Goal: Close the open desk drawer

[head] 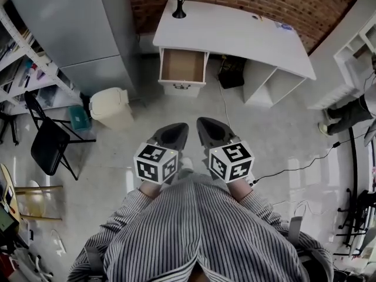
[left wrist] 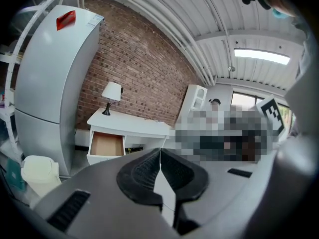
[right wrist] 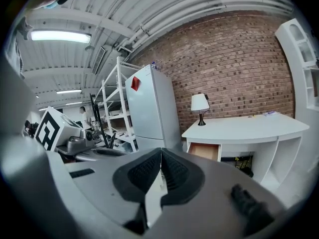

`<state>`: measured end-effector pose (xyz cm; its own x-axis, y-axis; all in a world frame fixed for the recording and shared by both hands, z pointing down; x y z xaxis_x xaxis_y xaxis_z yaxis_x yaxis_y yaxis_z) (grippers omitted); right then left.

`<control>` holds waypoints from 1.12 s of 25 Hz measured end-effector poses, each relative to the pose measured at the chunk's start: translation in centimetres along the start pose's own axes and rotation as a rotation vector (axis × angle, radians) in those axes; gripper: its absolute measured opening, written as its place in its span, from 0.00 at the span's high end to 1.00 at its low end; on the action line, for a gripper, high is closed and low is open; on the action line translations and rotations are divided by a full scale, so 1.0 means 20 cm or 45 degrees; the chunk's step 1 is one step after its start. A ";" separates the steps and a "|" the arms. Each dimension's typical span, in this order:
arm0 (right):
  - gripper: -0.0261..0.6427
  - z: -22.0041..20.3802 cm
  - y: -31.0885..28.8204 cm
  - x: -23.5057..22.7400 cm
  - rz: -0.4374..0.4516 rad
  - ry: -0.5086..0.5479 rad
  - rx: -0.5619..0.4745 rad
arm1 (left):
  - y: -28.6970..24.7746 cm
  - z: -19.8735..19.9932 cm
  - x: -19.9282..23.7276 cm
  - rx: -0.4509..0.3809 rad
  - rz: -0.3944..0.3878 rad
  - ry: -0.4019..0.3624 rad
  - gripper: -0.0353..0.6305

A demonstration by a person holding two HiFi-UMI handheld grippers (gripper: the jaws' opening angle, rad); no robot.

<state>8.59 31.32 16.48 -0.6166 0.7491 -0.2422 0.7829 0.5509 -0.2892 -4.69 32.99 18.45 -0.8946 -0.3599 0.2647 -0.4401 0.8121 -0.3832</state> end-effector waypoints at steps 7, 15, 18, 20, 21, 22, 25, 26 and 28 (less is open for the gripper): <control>0.94 0.17 -0.19 -0.35 0.019 0.016 -0.006 | -0.36 0.20 0.10 -0.016 0.033 0.007 0.92; 0.94 0.26 -0.35 -0.67 0.050 0.012 0.001 | -0.67 0.31 0.19 -0.004 0.084 0.014 0.92; 0.94 0.27 -0.39 -0.75 0.042 -0.012 -0.005 | -0.73 0.33 0.21 0.006 0.103 0.026 0.92; 0.94 0.28 -0.41 -0.78 0.041 -0.026 -0.006 | -0.76 0.32 0.22 0.022 0.113 0.037 0.92; 0.94 0.27 -0.43 -0.79 0.047 -0.034 -0.001 | -0.77 0.32 0.23 0.032 0.116 0.044 0.92; 0.94 0.27 -0.45 -0.80 0.057 -0.044 0.009 | -0.78 0.31 0.24 0.042 0.118 0.052 0.92; 0.94 0.24 -0.50 -0.82 0.093 -0.081 0.044 | -0.80 0.29 0.25 0.076 0.121 0.074 0.92; 0.94 0.23 -0.51 -0.82 0.100 -0.089 0.051 | -0.81 0.29 0.26 0.084 0.122 0.077 0.92; 0.94 0.21 -0.54 -0.83 0.106 -0.094 0.061 | -0.82 0.28 0.28 0.094 0.124 0.081 0.92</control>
<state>10.02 11.44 19.64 -0.5556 0.7612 -0.3344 0.8277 0.4684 -0.3091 -2.90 15.03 21.26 -0.9279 -0.2491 0.2774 -0.3577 0.8049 -0.4734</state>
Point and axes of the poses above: the fingertips, and each gripper's own axes: y backward along the fingers, x to its left, z out of its top, the point moved 8 cm from there along y, backward along the fingers, and after that the axes turned 12 degrees about z, right-handed, at the moved point
